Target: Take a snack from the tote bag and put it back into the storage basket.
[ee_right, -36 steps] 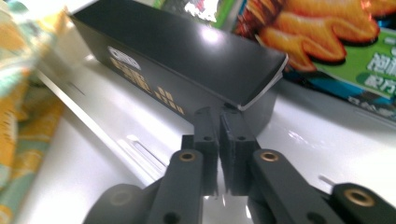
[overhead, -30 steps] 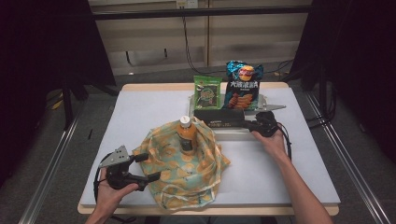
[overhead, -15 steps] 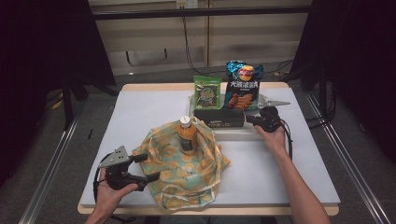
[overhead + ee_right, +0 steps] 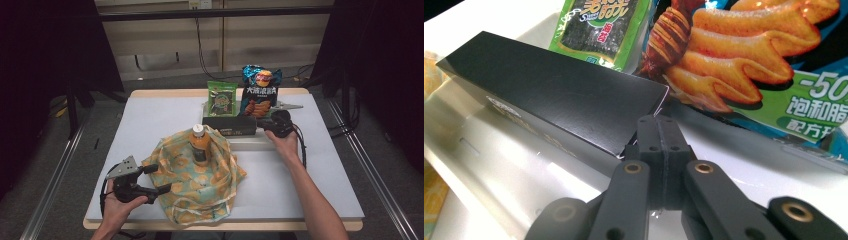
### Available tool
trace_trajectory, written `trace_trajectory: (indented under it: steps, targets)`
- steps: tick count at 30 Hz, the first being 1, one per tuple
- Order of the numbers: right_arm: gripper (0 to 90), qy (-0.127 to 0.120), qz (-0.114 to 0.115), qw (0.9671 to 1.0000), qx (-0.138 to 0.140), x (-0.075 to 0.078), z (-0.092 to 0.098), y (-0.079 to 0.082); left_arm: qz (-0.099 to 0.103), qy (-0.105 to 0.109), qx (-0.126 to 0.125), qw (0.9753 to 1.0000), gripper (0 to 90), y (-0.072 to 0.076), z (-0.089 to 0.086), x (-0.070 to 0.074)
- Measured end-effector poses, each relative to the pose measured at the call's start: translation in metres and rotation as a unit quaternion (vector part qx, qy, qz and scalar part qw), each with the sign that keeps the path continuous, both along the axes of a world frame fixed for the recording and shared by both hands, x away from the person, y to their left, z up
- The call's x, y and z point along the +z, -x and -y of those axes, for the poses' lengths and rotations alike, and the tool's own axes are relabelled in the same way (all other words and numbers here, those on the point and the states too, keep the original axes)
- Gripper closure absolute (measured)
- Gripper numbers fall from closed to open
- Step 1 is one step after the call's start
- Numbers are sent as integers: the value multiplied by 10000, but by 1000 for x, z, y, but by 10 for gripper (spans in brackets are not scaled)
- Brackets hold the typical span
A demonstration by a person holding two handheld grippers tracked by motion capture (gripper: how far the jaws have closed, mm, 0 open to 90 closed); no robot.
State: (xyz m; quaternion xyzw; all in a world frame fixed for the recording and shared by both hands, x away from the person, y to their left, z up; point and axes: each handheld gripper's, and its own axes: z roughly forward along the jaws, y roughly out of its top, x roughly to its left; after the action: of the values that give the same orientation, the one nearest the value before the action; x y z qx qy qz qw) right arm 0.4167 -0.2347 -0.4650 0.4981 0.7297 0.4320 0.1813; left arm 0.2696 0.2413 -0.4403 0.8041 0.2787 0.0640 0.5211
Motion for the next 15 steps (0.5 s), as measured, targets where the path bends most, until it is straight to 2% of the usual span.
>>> trace_trajectory:
  steps: [5, 8, 10, 15]
  targets:
    - [900, -12, -16, 10000, -28, 0, 1, 0, 14, 25, -19, 10000, 118, 1, -2, 1]
    - [869, -29, 23, 10000, -61, 2, 2, 2, 13, 25, -15, 10000, 118, 2, -2, 1]
    - [809, -56, 181, 9998, 16, 9, 2, 8, 6, 25, -25, 10000, 118, 2, -1, 1]
    - [710, -242, 362, 9988, 234, 18, 0, 22, 30, 53, 18, 10000, 118, 4, -2, 2]
